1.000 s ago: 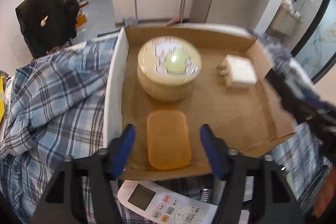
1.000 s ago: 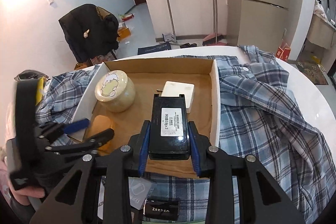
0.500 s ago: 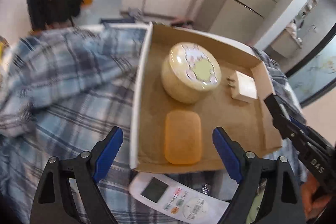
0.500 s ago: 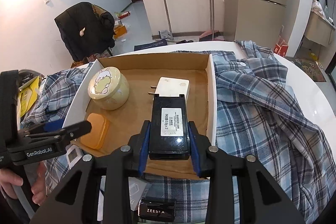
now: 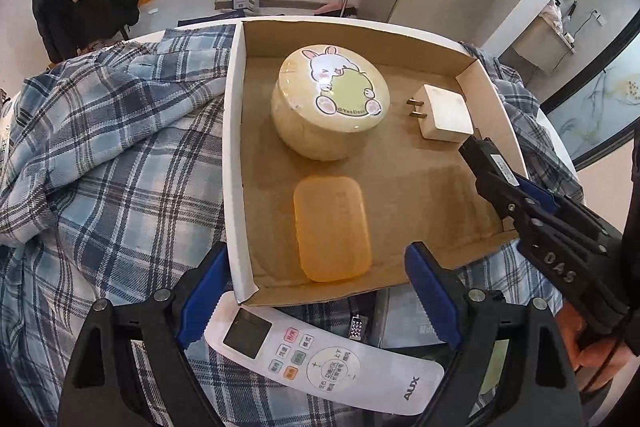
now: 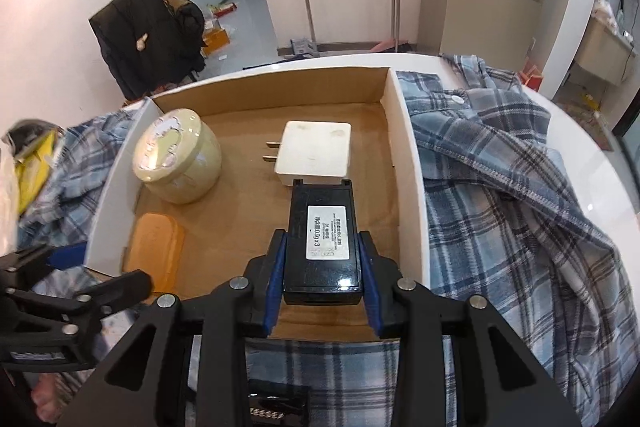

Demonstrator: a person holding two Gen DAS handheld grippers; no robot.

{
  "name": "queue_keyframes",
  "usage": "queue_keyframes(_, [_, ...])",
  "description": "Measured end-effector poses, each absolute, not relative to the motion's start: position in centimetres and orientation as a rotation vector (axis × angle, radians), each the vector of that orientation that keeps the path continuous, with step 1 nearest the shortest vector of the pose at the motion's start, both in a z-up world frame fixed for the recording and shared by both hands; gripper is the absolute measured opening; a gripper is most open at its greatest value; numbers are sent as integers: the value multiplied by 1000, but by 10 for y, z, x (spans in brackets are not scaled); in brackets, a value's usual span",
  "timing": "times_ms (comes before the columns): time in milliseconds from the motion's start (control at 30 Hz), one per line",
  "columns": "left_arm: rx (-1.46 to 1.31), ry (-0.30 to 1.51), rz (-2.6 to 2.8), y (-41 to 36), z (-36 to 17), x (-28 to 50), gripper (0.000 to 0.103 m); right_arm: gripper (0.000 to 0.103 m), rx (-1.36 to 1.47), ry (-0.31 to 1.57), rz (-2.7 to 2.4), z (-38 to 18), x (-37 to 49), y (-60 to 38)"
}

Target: Organize rigid objects

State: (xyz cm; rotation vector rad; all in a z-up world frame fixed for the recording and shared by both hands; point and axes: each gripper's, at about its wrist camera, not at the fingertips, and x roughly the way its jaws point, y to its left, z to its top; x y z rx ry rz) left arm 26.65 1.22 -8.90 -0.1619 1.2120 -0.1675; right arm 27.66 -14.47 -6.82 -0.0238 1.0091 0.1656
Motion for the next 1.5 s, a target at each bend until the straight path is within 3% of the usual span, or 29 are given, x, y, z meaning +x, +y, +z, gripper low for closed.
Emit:
queue_keyframes(467, [-177,889,-117,42,-24,244,89,33,-23,1063,205,-89,286,-145])
queue_keyframes(567, [-133,823,-93,42,-11,237,89,37,-23,1053,200,-85,283,-144])
queue_keyframes(700, [-13,638,3,30,25,210,89,42,11,1004,230,-65,276,-143])
queue_keyframes(1067, [-123,164,-49,28,104,123,89,46,52,760,286,33,221,-161])
queue_keyframes(1367, [-67,66,-76,6,115,53,90,46,78,674,281,52,153,-178])
queue_keyframes(1400, [-54,68,-71,4,115,46,91,46,79,669,278,53,148,-178])
queue_keyframes(1467, [-49,50,-93,3,109,33,103,46,86,661,274,54,139,-176])
queue_keyframes(1500, [-53,20,-104,6,103,24,103,46,89,657,278,53,135,-176])
